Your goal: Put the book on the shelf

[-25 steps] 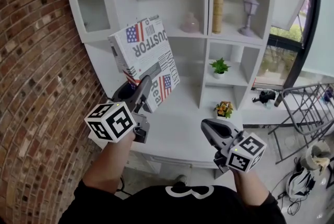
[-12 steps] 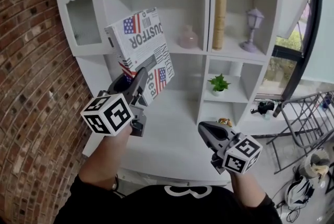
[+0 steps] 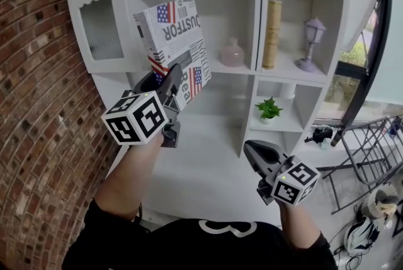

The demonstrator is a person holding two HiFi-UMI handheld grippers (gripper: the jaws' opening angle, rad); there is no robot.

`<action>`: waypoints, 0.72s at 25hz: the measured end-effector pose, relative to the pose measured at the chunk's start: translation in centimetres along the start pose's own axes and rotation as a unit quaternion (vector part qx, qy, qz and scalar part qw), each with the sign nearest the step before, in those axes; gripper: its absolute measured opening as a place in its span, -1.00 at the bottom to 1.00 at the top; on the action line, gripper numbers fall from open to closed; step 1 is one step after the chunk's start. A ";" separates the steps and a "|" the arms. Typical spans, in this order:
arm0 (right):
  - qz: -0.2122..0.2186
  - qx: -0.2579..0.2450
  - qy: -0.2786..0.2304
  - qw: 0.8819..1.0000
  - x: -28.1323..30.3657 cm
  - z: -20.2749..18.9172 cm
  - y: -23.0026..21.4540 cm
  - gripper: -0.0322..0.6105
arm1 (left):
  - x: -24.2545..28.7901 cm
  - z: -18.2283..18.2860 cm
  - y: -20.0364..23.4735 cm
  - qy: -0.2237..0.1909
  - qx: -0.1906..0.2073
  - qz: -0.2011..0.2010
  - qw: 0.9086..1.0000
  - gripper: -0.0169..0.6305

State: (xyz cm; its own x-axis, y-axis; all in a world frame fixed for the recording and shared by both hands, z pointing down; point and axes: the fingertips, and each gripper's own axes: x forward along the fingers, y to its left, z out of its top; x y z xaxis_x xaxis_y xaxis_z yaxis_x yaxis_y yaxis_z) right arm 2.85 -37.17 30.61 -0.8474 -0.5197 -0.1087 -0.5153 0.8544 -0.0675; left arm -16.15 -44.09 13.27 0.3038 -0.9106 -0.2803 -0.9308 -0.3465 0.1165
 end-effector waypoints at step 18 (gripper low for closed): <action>-0.038 -0.024 0.016 0.999 0.8 1.5 -1.2 -0.87 | 7.9 1.7 4.5 0.013 0.067 0.055 0.996 -0.48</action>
State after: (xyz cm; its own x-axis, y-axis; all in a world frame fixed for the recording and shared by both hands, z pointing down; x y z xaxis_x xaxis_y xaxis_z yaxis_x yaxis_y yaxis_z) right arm 2.96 -38.61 29.11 -0.8093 -0.5828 -0.0735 -0.5827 0.8123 -0.0258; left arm -18.29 -52.44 10.00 0.2026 -0.9474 -0.2477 -0.9769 -0.2132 0.0164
